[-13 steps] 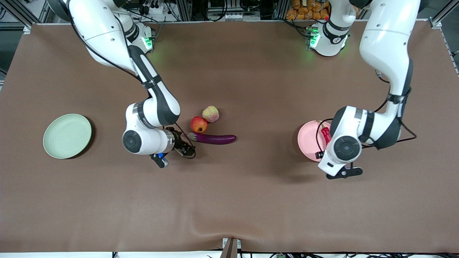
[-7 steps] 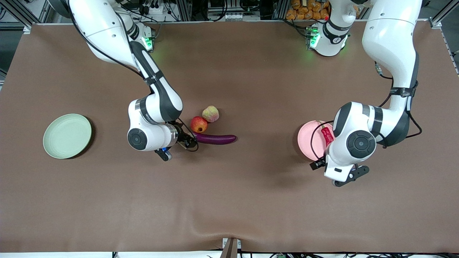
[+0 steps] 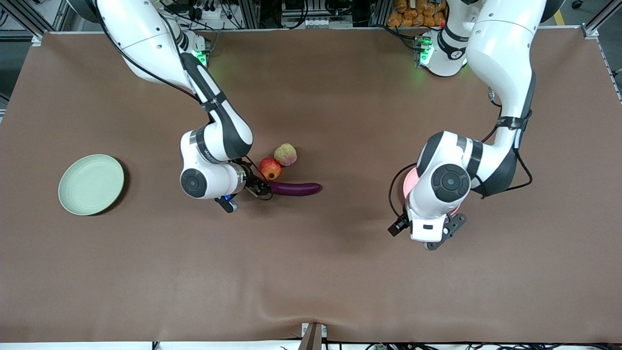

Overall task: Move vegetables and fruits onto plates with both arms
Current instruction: 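Grasp the red apple with the right gripper while the left gripper returns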

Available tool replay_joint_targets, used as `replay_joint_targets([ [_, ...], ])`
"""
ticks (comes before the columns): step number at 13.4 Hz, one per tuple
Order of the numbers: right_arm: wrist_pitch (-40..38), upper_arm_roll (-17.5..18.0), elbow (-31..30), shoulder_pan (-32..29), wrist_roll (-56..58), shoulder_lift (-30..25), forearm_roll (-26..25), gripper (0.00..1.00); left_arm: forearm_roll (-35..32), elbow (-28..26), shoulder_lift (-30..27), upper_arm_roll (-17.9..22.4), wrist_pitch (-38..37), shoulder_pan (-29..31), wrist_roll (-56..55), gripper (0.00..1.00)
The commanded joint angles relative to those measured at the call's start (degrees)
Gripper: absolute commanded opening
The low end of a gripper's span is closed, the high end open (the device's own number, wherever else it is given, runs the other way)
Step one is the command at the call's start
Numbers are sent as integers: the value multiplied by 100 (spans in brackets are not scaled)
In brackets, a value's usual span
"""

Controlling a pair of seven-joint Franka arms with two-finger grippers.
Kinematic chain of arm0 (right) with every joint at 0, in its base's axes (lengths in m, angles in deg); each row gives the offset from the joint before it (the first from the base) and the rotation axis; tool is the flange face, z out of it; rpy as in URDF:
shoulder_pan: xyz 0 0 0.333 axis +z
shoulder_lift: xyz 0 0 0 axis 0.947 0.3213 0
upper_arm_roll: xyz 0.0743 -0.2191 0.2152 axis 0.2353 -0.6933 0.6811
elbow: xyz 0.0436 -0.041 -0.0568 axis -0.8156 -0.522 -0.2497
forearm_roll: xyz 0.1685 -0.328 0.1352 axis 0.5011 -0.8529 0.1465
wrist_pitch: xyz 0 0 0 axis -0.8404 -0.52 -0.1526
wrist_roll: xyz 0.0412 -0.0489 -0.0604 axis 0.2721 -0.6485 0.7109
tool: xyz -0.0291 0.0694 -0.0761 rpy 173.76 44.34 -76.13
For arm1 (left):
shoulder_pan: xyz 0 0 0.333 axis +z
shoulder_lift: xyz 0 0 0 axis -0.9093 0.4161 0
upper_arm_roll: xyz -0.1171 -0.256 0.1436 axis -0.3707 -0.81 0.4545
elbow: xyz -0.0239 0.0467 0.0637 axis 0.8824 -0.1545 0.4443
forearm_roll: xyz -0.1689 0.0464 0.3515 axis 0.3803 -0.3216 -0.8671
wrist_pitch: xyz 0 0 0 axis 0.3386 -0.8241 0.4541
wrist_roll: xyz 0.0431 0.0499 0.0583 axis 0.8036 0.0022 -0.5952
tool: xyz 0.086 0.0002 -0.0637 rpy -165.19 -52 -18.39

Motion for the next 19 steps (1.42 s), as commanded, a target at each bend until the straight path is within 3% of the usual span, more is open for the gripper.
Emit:
replay_joint_targets([
  [1, 267, 132, -152, 49, -238, -122, -39, 100, 116, 217, 139, 35, 263, -142, -855, 100],
  [6, 330, 272, -484, 75, -300, -148, -39, 100, 204, 313, 209, 35, 678, -642, -2579, 100],
  [8, 705, 291, -538, 102, -291, -114, -39, 100, 204, 384, 218, 35, 722, -766, -3124, 100],
  [9, 777, 343, -530, 93, -282, -105, -39, 82, 204, 419, 218, 35, 731, -810, -3431, 100],
  [10, 734, 361, -521, 67, -256, -139, -39, 37, 204, 419, 218, 44, 731, -923, -3791, 100],
  [11, 638, 370, -486, -21, -265, -157, -30, 0, 204, 419, 210, 44, 731, -951, -4134, 100],
  [15, -1317, 326, 146, -749, 390, -499, -143, 0, 195, 402, 227, 62, 687, -1118, -5022, 100],
  [19, -2472, 300, 121, -1716, 2123, -1044, -1037, 0, 212, 410, 437, 62, 581, -1512, -5534, 100],
])
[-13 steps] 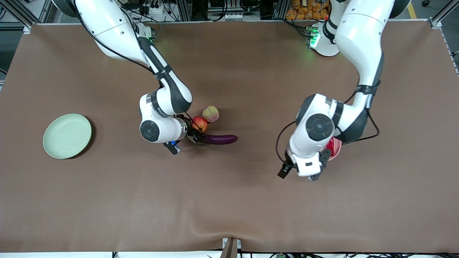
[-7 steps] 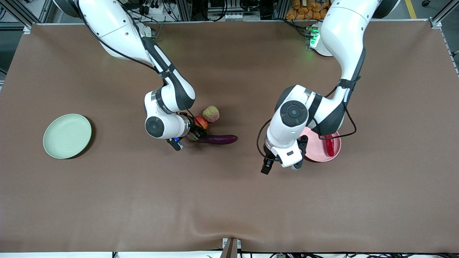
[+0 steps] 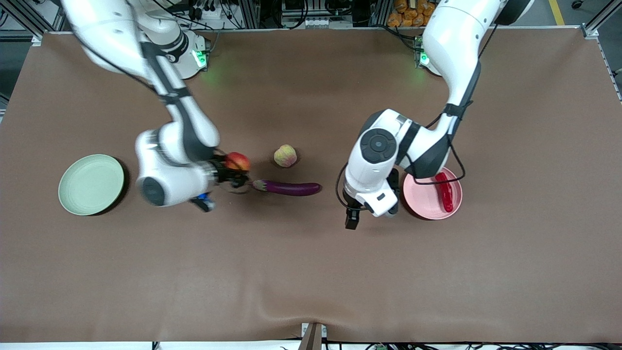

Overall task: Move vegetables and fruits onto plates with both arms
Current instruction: 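Carry the apple to the green plate while the left gripper reaches the eggplant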

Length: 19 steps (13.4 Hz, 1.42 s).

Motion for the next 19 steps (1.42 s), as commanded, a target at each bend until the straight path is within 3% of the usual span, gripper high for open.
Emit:
replay_joint_targets([
  [1, -472, 83, -139, -582, 942, -323, -782, 0, 129, 162, 271, 79, -80, -348, -327, 100],
  [6, -544, 13, -139, -1830, 3235, -245, -2215, 0, 138, 251, 666, 105, 139, -920, -863, 100],
  [9, -115, -486, -174, -2025, 4430, -35, -2490, 0, 138, 251, 965, 114, 840, -1087, -863, 100],
  [12, 657, -988, -165, -2078, 5741, 229, -3026, 0, 138, 251, 1115, 114, 966, -1167, -793, 100],
  [14, 1063, -1130, -165, -2218, 6243, 466, -3018, 0, 120, 251, 1255, 114, 1193, -1228, -784, 100],
  [15, 1108, -1130, -174, -2288, 6315, 502, -2975, 31, 112, 251, 1308, 114, 1273, -1228, -784, 100],
  [16, 1108, -1130, -192, -2289, 6307, 537, -2931, 99, 103, 251, 1317, 114, 1326, -1246, -784, 100],
  [19, 829, -1121, -166, -2246, 6263, 511, -2685, 100, 94, 233, 1344, 114, 1335, -1281, -784, 100],
])
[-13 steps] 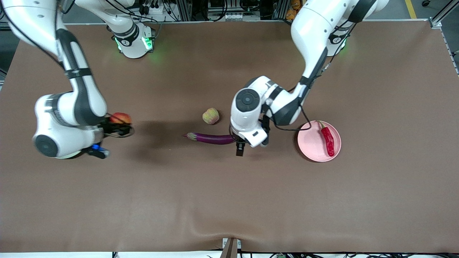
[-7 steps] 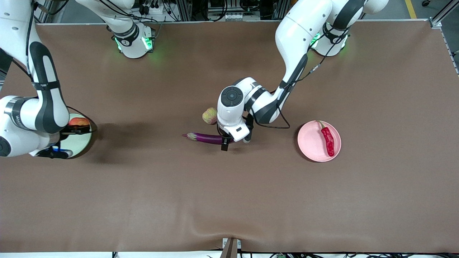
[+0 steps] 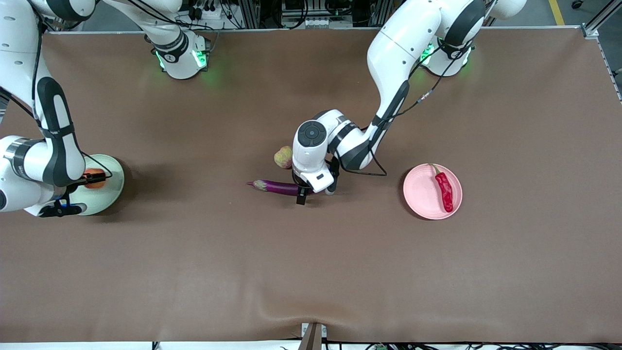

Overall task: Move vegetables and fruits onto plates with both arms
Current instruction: 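Carry the apple to the green plate while the left gripper reaches the eggplant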

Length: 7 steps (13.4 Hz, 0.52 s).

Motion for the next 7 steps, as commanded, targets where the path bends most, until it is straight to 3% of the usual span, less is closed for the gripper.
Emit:
replay_joint_targets([
  [1, -509, 61, 72, 48, 76, -124, 420, 100, 83, 163, 131, 82, 29, -121, 47, 100],
  [3, -1097, 52, 220, 136, -317, -177, 1114, 100, 66, 137, 158, 82, 29, -183, 38, 100],
  [6, -1670, 87, 563, 425, -1231, -177, 1231, 100, 57, 137, 193, 91, 29, -218, 21, 100],
  [7, -1837, 87, 660, 505, -1460, -168, 1318, 100, 57, 145, 193, 91, 29, -218, -40, 77],
])
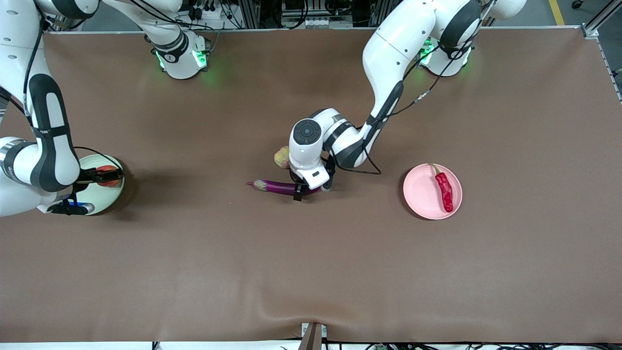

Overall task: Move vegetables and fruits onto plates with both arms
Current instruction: 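Carry the apple to the green plate while the left gripper reaches the eggplant, then grasp the purple eggplant with the left gripper while the right gripper releases apple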

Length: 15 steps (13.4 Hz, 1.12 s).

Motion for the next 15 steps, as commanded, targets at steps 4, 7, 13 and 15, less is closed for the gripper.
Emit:
replay_joint_targets([
  [4, -702, 33, 345, 338, -1114, -57, 606, 100, 48, 145, -44, 173, -51, -63, -23, 0],
  [7, -782, 33, 284, 540, -1711, -100, 1185, 100, 57, 154, -386, 295, -287, 7, 21, 0],
  [13, -423, 33, -136, 1391, -3503, -250, 2099, 100, 197, 119, -1238, 446, -1245, 645, 2056, 0],
  [15, 112, 42, -470, 1795, -4223, -311, 2259, 100, 329, 92, -1476, 218, -1621, 1191, 3327, 0],
])
